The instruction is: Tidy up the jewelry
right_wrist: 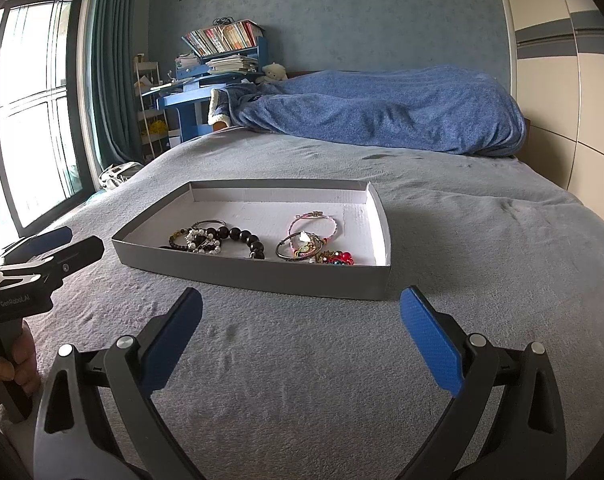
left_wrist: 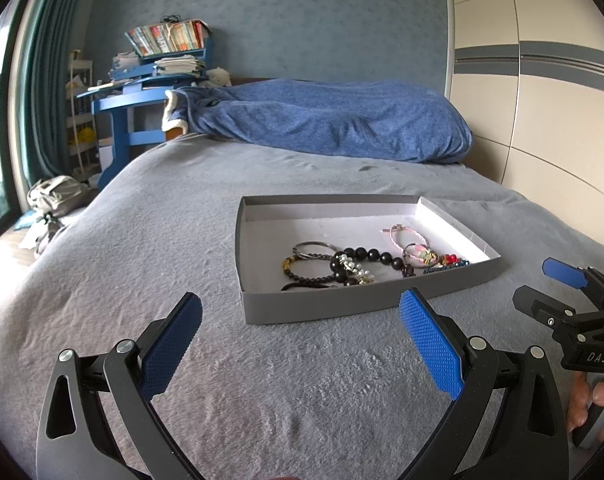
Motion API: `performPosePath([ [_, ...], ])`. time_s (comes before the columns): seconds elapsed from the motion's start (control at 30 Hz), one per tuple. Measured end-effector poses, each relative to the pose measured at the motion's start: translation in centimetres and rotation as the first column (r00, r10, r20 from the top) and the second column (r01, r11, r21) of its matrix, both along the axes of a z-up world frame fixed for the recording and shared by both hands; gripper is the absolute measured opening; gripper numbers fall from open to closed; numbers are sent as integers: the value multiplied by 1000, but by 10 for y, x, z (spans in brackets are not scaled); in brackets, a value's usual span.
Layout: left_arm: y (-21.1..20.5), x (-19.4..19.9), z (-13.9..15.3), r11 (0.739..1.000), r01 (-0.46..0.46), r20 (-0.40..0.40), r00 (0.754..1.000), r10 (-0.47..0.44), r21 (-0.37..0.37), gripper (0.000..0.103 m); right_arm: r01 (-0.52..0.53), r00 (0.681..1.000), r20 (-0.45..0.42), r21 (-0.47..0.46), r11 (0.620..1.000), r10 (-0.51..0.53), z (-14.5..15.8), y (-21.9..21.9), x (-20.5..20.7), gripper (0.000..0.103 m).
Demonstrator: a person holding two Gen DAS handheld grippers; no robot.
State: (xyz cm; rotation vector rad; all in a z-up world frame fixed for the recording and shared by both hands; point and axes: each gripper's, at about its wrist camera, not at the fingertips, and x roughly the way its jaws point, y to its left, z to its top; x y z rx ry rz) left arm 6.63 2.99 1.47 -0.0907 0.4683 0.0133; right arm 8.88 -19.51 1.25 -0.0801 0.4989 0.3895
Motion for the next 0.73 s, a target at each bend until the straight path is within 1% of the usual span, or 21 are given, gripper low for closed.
performPosePath([
  [0.73, -1, 1, 0, 1000, 2, -2, 1000, -2, 2, 98, -1, 1000, -4, 1, 1000, 1, -1, 0, 0, 98],
])
